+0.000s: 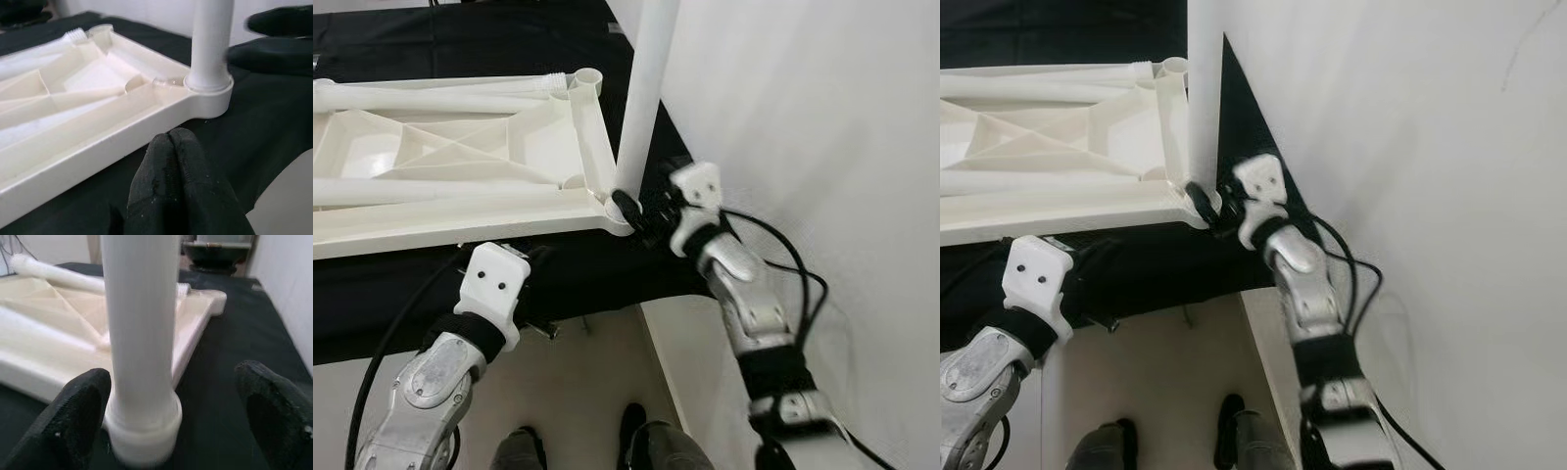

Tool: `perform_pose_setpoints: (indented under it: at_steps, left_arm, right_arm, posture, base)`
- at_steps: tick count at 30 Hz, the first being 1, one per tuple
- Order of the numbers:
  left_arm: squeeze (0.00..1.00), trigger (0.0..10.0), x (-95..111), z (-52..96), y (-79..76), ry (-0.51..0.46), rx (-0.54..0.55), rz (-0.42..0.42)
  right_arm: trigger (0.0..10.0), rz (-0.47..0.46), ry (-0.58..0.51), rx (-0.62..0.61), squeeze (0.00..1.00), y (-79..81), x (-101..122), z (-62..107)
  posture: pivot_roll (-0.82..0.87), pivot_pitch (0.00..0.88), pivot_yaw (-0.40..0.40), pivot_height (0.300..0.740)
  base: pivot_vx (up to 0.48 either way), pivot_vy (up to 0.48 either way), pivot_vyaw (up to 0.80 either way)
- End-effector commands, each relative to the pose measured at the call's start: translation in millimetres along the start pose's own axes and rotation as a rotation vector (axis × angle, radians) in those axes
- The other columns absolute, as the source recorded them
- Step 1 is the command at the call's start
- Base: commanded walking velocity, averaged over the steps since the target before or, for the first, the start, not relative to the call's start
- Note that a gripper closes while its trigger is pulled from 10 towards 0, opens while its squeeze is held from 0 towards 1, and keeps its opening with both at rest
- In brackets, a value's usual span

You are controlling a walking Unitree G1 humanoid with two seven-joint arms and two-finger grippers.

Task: Building children table

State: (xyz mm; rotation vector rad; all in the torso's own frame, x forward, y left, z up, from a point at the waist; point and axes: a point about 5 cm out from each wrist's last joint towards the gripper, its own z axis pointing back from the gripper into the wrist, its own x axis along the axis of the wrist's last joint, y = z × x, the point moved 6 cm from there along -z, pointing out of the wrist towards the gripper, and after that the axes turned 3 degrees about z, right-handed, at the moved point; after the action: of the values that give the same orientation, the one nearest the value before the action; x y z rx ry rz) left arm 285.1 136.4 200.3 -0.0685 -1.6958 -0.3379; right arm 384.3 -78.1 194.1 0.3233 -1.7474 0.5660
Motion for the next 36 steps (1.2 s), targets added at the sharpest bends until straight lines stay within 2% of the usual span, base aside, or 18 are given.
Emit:
perform_pose_setpoints:
  at_steps: [1, 2, 3, 5, 8, 9, 11, 12, 16, 19, 36]
  left_arm:
    - [0.00, 10.0, -9.8, -0.5, 1.5, 0.034, 0.026, -0.005]
    - [0.00, 10.0, -11.6, -1.5, 2.6, 0.040, 0.036, -0.005]
    - [0.00, 10.0, -16.6, -3.6, 4.2, 0.052, 0.054, 0.023]
    - [0.00, 10.0, -17.9, -4.1, 4.8, 0.055, 0.059, 0.030]
    - [0.00, 10.0, -25.1, -6.3, 9.8, 0.077, 0.101, 0.036]
    - [0.00, 10.0, -30.7, -6.8, 11.7, 0.098, 0.124, 0.042]
    - [0.00, 10.0, -32.4, -6.7, 11.6, 0.103, 0.127, 0.047]
    - [0.00, 10.0, -33.0, -6.6, 11.2, 0.105, 0.126, 0.050]
    - [0.00, 10.0, -32.3, -9.0, 7.2, 0.088, 0.117, 0.040]
    - [0.00, 10.0, -34.2, -10.4, 5.6, 0.086, 0.113, 0.024]
    - [0.00, 10.0, -37.7, -12.5, -2.6, 0.077, 0.094, 0.019]
  right_arm:
    - [10.0, 0.015, -0.022, 0.007, 1.00, 0.4, 4.5, 10.5]
    - [10.0, 0.021, -0.016, 0.010, 1.00, 0.9, 2.6, 17.2]
    - [10.0, 0.034, 0.006, 0.012, 1.00, 2.2, -2.7, 31.5]
    - [10.0, 0.037, 0.011, 0.013, 1.00, 2.6, -3.8, 35.0]
    - [10.0, 0.038, 0.046, -0.003, 1.00, 3.9, -11.0, 50.4]
    - [10.0, 0.015, 0.068, -0.006, 0.33, 9.0, -17.6, 58.3]
    - [10.0, 0.004, 0.076, 0.001, 0.33, 12.8, -20.4, 60.8]
    - [10.0, -0.003, 0.080, 0.007, 0.00, 15.4, -21.8, 62.0]
    - [10.0, -0.022, 0.089, 0.013, 0.00, 23.7, -25.2, 61.9]
    - [10.0, -0.070, 0.090, 0.015, 0.00, 21.9, -26.8, 62.2]
    - [10.0, -0.100, 0.117, 0.001, 0.00, 21.1, -31.0, 66.2]
  posture:
    - [0.05, 0.271, -0.085, 0.740]
    - [0.05, 0.271, -0.085, 0.740]
    - [0.04, 0.270, -0.076, 0.740]
    - [0.04, 0.270, -0.076, 0.740]
    - [0.02, 0.266, -0.072, 0.740]
    - [0.02, 0.266, -0.071, 0.740]
    - [0.02, 0.266, -0.071, 0.740]
    - [0.02, 0.266, -0.071, 0.740]
    - [0.03, 0.263, -0.068, 0.740]
    - [0.03, 0.261, -0.072, 0.740]
    - [0.03, 0.247, -0.076, 0.740]
  base:
    - [0.000, 0.000, 0.00]
    - [0.000, 0.000, 0.00]
    - [0.000, 0.000, 0.00]
    - [0.000, 0.000, 0.00]
    - [0.000, 0.000, 0.00]
    - [0.000, 0.480, 0.00]
    - [0.000, 0.480, 0.00]
    - [0.000, 0.480, 0.00]
    - [0.000, 0.480, 0.00]
    - [0.000, 0.479, 0.00]
    - [0.000, 0.480, 0.00]
